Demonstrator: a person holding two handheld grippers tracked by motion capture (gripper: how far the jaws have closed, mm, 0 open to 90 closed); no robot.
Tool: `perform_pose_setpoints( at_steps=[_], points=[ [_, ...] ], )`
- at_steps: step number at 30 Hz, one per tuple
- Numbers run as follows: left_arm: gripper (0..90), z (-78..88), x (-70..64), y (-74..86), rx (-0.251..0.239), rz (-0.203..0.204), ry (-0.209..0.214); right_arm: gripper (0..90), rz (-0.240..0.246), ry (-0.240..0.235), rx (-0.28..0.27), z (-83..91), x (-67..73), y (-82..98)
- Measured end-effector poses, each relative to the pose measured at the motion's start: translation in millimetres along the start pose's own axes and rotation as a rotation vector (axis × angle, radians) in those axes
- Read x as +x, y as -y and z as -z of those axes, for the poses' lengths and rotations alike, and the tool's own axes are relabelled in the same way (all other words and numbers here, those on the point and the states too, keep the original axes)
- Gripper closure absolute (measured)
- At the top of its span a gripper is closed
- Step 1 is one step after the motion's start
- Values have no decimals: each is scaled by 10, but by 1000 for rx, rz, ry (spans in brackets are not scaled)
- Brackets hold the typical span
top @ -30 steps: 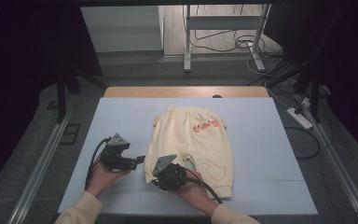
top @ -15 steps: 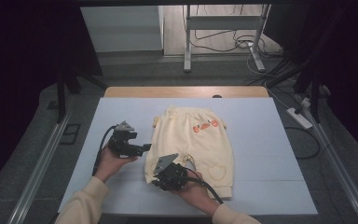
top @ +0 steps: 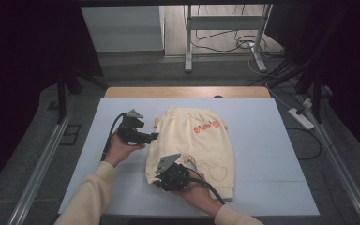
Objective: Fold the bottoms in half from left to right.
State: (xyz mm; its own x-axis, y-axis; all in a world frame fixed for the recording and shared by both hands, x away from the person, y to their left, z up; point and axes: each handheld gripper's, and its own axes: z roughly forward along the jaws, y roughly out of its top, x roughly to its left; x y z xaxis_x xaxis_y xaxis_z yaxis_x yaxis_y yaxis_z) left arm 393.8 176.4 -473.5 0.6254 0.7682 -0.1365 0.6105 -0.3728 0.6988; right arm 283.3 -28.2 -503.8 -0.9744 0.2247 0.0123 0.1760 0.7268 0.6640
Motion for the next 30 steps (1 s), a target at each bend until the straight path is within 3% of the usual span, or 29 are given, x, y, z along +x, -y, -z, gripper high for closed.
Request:
perform_pose_setpoints(
  at_steps=[8, 12, 21, 30],
  points=[
    [173, -60, 84, -158, 0, 14, -4, 784, -1, 6, -5, 2, 15, -3],
    [174, -142, 112, -223, 11, -3, -6, 784, -1, 2, 3, 3, 11, -2],
    [202, -414, 235, -256, 19, 48, -10, 784, 6, 9, -8, 7, 22, 7],
    [218, -684, 339, -271, 66, 68, -16, 784, 5, 5, -3, 4, 18, 6]
  ],
)
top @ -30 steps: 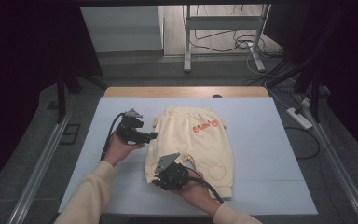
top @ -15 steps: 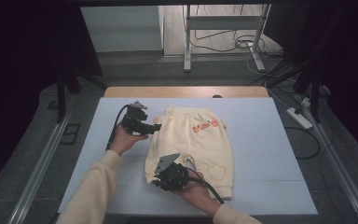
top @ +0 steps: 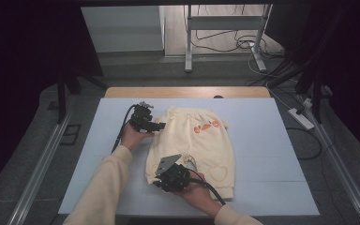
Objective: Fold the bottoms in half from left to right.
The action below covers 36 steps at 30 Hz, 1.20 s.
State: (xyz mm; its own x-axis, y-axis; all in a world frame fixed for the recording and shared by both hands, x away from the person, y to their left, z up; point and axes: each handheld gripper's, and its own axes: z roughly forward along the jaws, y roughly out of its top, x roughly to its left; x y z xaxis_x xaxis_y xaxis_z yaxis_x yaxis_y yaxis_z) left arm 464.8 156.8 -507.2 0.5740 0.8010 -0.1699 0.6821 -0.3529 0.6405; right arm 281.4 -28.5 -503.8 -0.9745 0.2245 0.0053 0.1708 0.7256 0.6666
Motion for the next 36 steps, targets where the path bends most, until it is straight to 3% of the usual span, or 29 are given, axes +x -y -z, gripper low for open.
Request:
perform_pose_setpoints(
  at_steps=[10, 17, 23, 26, 28, 36],
  points=[
    [227, -147, 23, -74, 48, -7, -24, 784, 0, -3, 2, 6, -5, 2],
    [248, -216, 47, -69, 70, 10, -9, 784, -2, -7, 2, -2, -8, 6],
    [442, -271, 36, -52, 94, -2, 19, 784, -3, -7, 5, -10, -8, 12],
    [681, -289, 38, -33, 100, 21, 95, 784, -3, -9, 7, -11, -12, 15],
    [775, -297, 20, -28, 99, 20, 105, 784, -1, -9, 9, -20, -10, 16],
    [805, -262, 38, -30, 99, 33, 140, 785, 1, -16, 13, 0, -13, 20]
  ],
)
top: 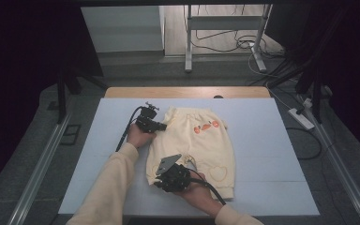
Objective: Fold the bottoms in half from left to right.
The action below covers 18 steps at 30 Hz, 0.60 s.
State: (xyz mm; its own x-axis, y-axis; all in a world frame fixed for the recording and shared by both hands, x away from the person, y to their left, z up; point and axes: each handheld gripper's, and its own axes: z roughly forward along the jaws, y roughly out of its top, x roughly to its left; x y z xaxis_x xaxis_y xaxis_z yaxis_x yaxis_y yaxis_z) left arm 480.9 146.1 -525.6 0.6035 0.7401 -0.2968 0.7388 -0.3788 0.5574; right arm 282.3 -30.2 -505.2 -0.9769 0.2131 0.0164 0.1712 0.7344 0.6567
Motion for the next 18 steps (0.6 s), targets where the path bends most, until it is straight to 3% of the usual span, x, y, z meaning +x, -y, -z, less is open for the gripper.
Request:
perform_pose_setpoints(
  at_steps=[12, 18],
  points=[
    [810, 190, -5, -17, -53, 3, 55, 787, -10, -11, -16, 0, 8, -11],
    [810, 277, -38, -22, -72, -4, 63, 788, 4, -13, -21, -10, 46, -47]
  ],
)
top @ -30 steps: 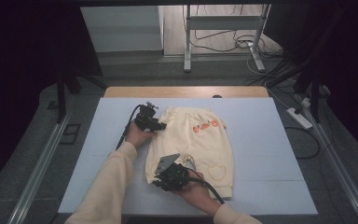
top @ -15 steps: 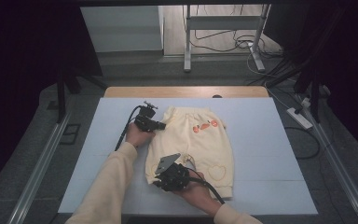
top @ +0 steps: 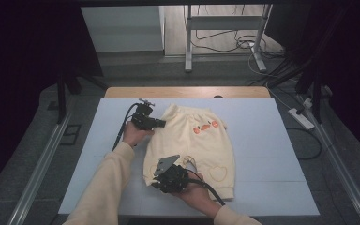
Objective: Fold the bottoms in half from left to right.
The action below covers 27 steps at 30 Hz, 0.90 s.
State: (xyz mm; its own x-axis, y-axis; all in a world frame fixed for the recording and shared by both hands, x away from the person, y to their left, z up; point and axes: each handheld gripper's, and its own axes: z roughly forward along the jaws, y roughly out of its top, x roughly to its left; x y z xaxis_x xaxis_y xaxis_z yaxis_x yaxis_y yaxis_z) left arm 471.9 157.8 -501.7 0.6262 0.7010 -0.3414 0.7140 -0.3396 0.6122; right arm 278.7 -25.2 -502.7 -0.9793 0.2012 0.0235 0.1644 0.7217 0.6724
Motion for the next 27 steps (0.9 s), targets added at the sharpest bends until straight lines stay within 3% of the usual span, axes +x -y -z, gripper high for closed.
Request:
perform_pose_setpoints(
  at_steps=[9, 18, 21, 24, 27],
  points=[
    [812, 95, 40, 2, -20, 17, 25, 789, 7, -9, -22, -15, 17, -90],
    [812, 204, 37, -1, -24, 6, 36, 793, -2, -29, -39, -12, 15, -139],
    [812, 318, 23, -54, -30, -3, 30, 794, -11, -27, -64, 7, 19, -233],
    [813, 483, 20, -111, -53, -4, 21, 794, 9, -31, -88, 45, 54, -366],
    [813, 532, 19, -104, -45, -6, 12, 795, 24, -26, -89, 80, 68, -416]
  ],
)
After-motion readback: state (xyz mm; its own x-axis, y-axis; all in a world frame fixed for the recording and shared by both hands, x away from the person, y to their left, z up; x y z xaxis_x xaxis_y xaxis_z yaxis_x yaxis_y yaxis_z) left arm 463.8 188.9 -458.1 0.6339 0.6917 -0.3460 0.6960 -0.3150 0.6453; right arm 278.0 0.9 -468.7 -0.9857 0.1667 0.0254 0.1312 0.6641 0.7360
